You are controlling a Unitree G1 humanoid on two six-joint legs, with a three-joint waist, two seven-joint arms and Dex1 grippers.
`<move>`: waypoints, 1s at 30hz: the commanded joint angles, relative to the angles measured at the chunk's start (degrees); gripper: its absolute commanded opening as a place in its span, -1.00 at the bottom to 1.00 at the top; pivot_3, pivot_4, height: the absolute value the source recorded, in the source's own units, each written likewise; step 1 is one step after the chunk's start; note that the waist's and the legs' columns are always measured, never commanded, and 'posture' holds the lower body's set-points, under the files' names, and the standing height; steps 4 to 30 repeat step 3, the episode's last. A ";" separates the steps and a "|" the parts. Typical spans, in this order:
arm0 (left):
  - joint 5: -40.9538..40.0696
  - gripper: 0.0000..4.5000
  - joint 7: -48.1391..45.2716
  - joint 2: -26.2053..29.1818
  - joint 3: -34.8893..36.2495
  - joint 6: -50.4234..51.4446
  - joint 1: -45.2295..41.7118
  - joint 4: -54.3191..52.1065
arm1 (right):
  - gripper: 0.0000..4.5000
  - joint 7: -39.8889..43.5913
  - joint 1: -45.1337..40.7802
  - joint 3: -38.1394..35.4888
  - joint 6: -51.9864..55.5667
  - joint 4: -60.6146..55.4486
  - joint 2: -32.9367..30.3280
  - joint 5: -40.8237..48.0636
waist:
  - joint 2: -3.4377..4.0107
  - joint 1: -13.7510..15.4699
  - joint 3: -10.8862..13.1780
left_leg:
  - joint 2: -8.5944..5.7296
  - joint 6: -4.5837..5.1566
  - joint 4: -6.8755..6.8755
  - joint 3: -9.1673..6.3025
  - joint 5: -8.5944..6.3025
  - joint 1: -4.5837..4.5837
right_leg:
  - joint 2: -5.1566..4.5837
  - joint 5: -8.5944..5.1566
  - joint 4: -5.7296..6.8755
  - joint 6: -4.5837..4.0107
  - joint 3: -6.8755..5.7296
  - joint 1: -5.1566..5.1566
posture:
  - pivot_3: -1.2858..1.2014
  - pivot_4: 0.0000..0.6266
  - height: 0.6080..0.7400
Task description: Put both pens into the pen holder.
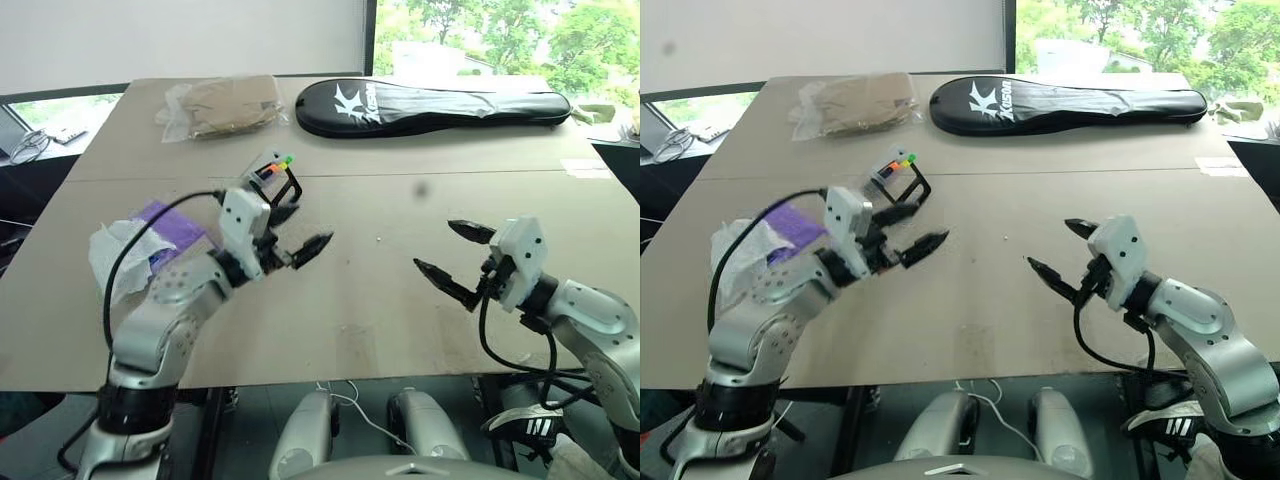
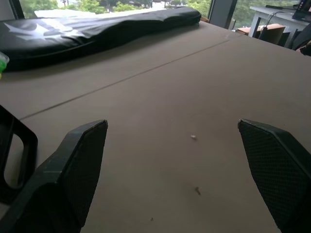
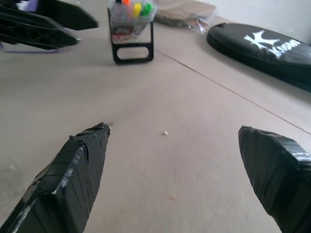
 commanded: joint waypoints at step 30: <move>-1.64 0.96 0.94 1.66 4.48 1.80 5.86 -7.21 | 1.00 -0.84 1.46 -2.61 -1.67 -0.87 0.09 -1.87 | 0.00 0.09 0.00 | 0.00 0.00 0.01 0.03 0.00 0.02 | 0.00 0.00 -0.05 0.00 0.03 0.02 | 0.03 -0.52 1.00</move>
